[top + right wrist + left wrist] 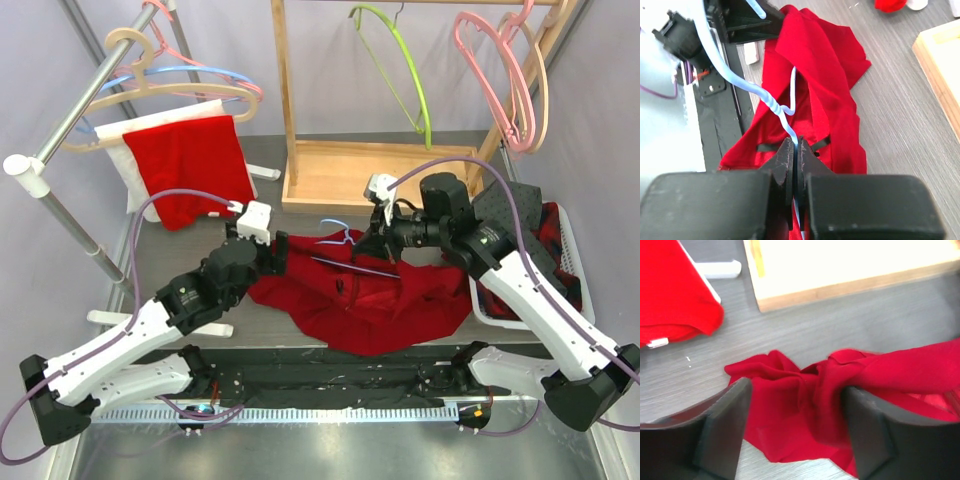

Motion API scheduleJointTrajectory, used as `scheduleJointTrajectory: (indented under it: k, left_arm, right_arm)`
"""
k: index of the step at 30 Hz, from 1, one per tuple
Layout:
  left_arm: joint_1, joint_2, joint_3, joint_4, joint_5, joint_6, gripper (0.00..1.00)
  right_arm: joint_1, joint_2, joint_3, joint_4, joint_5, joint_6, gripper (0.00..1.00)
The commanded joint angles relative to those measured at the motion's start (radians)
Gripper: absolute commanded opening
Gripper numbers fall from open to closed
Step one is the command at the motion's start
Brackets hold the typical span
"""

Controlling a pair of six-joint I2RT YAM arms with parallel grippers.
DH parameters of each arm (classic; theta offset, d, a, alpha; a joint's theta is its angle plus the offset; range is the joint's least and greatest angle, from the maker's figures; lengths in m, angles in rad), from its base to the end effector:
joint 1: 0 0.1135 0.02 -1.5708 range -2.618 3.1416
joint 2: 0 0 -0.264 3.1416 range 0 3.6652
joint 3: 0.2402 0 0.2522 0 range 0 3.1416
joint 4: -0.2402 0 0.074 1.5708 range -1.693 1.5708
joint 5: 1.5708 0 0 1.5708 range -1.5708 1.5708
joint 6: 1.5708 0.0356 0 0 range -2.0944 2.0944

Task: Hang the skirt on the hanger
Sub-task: Hang the skirt on the hanger.

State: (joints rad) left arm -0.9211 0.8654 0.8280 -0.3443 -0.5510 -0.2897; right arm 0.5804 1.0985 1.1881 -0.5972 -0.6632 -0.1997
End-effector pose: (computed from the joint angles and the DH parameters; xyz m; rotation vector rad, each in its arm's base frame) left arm 0.1314 -0.1422 0.3264 0.2408 1.8885 -0.2849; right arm 0.1784 0.1432 0.3807 -1.1606 1.7341 0.9190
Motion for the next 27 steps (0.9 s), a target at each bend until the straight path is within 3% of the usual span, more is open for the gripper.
scheduleJointTrajectory:
  k: [1,4,9,15,20,27]
  left_arm:
    - [0.013,-0.002,0.111,0.001,-0.046,0.040,0.82]
    - [0.013,-0.011,0.155,0.025,0.060,0.084,0.95]
    - [0.013,-0.023,0.232,0.060,0.167,0.133,1.00]
    - [0.013,-0.020,0.318,0.114,0.328,0.207,0.99]
    - [0.013,0.003,0.379,0.110,0.364,0.241,0.97]
    - [0.013,0.000,0.384,0.067,0.519,0.360,0.93]
  right_arm:
    - [-0.004,-0.042,0.099,0.097,0.004,0.082,0.01]
    - [-0.005,-0.037,0.126,0.125,0.002,0.109,0.01]
    - [-0.005,0.003,0.205,0.175,0.057,0.172,0.01]
    - [-0.004,0.090,0.376,0.179,0.157,0.244,0.01]
    - [-0.004,0.162,0.525,0.114,0.156,0.259,0.01]
    - [-0.004,0.155,0.456,0.027,0.008,0.224,0.01]
